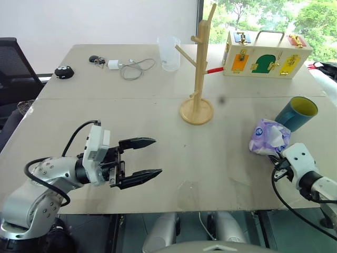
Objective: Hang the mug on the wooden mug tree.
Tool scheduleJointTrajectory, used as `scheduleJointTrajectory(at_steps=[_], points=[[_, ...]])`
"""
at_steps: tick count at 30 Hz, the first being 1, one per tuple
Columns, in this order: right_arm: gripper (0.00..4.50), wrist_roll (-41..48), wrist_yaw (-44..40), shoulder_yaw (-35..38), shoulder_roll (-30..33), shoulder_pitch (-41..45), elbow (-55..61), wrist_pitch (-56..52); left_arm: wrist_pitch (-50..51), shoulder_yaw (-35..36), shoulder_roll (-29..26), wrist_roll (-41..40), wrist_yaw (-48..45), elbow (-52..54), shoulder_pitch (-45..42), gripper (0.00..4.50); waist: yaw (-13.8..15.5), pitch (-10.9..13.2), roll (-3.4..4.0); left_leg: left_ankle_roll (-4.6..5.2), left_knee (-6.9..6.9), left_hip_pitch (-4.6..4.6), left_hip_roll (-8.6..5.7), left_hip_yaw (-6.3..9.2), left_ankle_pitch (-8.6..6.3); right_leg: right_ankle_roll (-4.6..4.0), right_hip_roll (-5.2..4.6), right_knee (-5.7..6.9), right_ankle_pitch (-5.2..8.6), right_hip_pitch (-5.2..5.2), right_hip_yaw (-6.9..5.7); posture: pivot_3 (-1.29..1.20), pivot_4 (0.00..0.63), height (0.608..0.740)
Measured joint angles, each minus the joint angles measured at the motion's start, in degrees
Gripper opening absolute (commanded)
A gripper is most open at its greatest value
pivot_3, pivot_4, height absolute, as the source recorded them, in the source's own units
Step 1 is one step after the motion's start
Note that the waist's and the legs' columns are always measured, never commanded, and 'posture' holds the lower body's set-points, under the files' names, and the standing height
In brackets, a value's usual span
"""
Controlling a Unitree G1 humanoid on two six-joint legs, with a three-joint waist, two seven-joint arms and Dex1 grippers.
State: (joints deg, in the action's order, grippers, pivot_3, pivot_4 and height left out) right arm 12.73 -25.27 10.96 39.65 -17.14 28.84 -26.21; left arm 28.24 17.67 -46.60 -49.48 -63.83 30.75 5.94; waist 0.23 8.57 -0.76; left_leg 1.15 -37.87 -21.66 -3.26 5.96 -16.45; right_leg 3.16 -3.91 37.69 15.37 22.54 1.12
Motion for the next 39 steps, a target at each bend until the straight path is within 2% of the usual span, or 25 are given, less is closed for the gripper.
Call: scheduleJointTrajectory(at_steps=[6,14,18,21,24,25,26,29,31,34,37,39], points=[[0.06,0.77,-2.42,5.85,-2.33,-4.49,0.22,5.43,-0.73,-0.23,0.44,0.52,0.02,-0.43,0.15,4.50,0.35,0.02,0.04,0.01,0.01,-0.03,0.00,0.01,0.00,0.00,0.00,-0.02,0.00,0.01,0.08,0.00,0.150,0.740],[0.06,0.84,-7.47,24.03,-5.74,-21.60,2.44,14.12,-0.95,-2.76,1.48,-0.22,-1.74,-2.16,-2.99,4.50,0.46,-0.01,0.07,0.02,0.01,0.02,-0.02,0.01,-0.01,0.00,-0.02,0.01,0.00,-0.03,0.11,0.00,0.150,0.740],[0.06,-2.30,-6.79,25.64,-3.96,-17.06,-4.35,15.64,0.61,-6.56,2.58,-1.50,-1.83,-2.03,-7.11,4.50,-0.93,-0.04,-0.01,0.09,0.01,0.31,0.05,-0.24,-0.05,0.00,0.09,0.02,0.00,-0.21,0.17,0.00,0.150,0.740],[0.06,-5.01,-5.46,22.88,-1.73,-9.39,-11.57,15.38,2.12,-8.23,2.83,-2.64,-1.91,-1.54,-9.04,4.50,-1.22,0.05,0.02,0.31,0.16,1.01,0.10,-0.43,-0.18,-0.01,0.13,-0.04,0.02,-0.78,0.32,0.00,0.150,0.740],[0.06,-6.32,-5.78,18.72,-0.71,-4.12,-18.15,15.31,3.12,-10.17,3.26,-3.22,-1.99,-0.99,-10.61,4.50,-1.02,0.07,0.03,0.30,0.16,0.99,0.14,-0.37,-0.18,-0.02,0.21,-0.03,0.02,-0.79,0.31,0.00,0.150,0.740],[0.76,-6.16,-6.87,17.31,-0.27,-2.11,-20.84,15.24,3.55,-11.15,3.44,-3.38,-1.99,-0.99,-11.60,4.50,-0.77,0.08,0.12,0.30,0.16,0.95,0.12,-0.29,-0.17,-0.02,0.21,-0.01,0.02,-0.79,0.33,0.00,0.150,0.740],[1.07,-6.05,-7.25,16.89,0.02,-1.44,-21.79,15.23,3.65,-11.49,3.57,-3.44,-1.98,-0.99,-12.08,4.50,-0.57,0.10,0.19,0.29,0.16,0.93,0.09,-0.25,-0.17,-0.02,0.21,-0.02,0.02,-0.78,0.33,0.00,0.150,0.740],[2.42,-5.61,-8.99,17.82,2.84,-2.03,-22.08,15.06,3.90,-11.55,3.94,-3.60,-1.70,-1.01,-13.31,4.50,-0.44,0.12,0.27,0.21,0.21,0.86,0.09,-0.26,-0.13,-0.01,0.18,-0.13,0.02,-0.75,0.35,0.00,0.150,0.740],[3.44,-4.17,-11.11,21.24,4.32,-5.12,-18.73,12.44,3.91,-11.55,4.32,-3.62,-1.35,-1.11,-13.35,4.50,-0.39,0.13,0.28,0.13,0.30,0.82,0.10,-0.25,-0.08,-0.01,0.10,-0.25,0.02,-0.74,0.34,0.00,0.150,0.740],[3.44,3.11,-16.54,29.95,6.70,-10.32,-9.44,1.83,3.84,-11.48,4.83,-3.49,-0.76,-1.63,-12.57,4.50,-0.37,0.15,0.31,0.37,0.36,0.83,0.11,-0.25,-0.22,0.00,0.08,-0.30,0.01,-0.75,0.36,0.00,0.150,0.740],[3.44,17.02,-24.65,40.67,10.67,-14.89,1.02,-12.68,3.69,-11.43,5.66,-3.41,0.09,-2.10,-12.36,4.50,-0.57,0.18,0.17,0.40,0.36,0.94,0.22,-0.23,-0.24,0.01,0.16,-0.29,0.01,-0.85,0.34,0.00,0.150,0.740],[3.44,22.82,-26.38,42.47,11.30,-14.69,5.07,-17.32,3.55,-11.43,5.82,-3.20,0.39,-2.16,-12.35,4.50,-0.69,0.13,-0.02,0.40,0.36,0.95,0.28,-0.22,-0.24,0.00,0.22,-0.31,0.01,-0.88,0.32,0.00,0.150,0.740]])
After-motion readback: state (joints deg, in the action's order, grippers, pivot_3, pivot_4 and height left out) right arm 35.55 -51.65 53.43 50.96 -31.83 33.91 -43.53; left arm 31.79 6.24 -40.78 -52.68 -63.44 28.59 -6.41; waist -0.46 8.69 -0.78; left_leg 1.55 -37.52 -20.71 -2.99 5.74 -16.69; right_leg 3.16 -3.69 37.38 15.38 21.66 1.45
